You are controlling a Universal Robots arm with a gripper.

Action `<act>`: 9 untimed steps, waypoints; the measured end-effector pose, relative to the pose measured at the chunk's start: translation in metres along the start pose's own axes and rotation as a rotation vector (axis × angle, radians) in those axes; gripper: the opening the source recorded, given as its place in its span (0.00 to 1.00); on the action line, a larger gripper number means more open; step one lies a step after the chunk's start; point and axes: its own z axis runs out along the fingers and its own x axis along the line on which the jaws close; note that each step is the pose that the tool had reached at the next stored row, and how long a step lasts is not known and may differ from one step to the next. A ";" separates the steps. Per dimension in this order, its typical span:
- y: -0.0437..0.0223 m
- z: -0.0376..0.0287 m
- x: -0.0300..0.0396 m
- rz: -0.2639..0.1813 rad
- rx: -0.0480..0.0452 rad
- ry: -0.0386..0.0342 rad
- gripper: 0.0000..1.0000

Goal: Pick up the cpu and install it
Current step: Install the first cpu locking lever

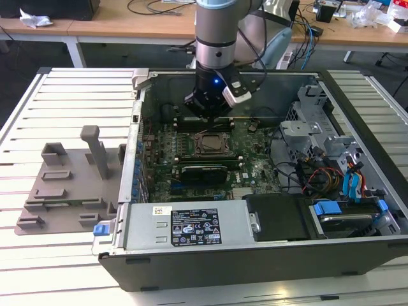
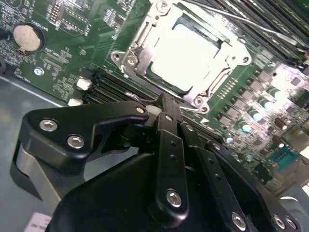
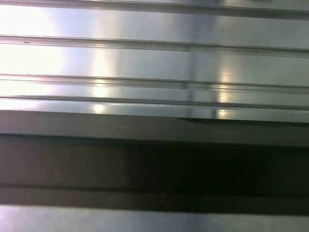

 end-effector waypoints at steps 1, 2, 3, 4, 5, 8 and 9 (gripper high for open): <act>0.0001 0.0012 -0.0016 0.000 0.0001 0.0003 0.11; 0.0003 0.0029 -0.0038 0.000 0.0005 0.0008 0.11; 0.0006 0.0048 -0.0058 0.000 0.0006 0.0012 0.11; 0.0012 0.0076 -0.0082 0.000 0.0007 0.0017 0.11; 0.0017 0.0101 -0.0104 0.000 0.0006 0.0022 0.11; 0.0018 0.0133 -0.0140 0.000 0.0006 0.0023 0.11; 0.0018 0.0138 -0.0150 0.000 0.0008 0.0024 0.11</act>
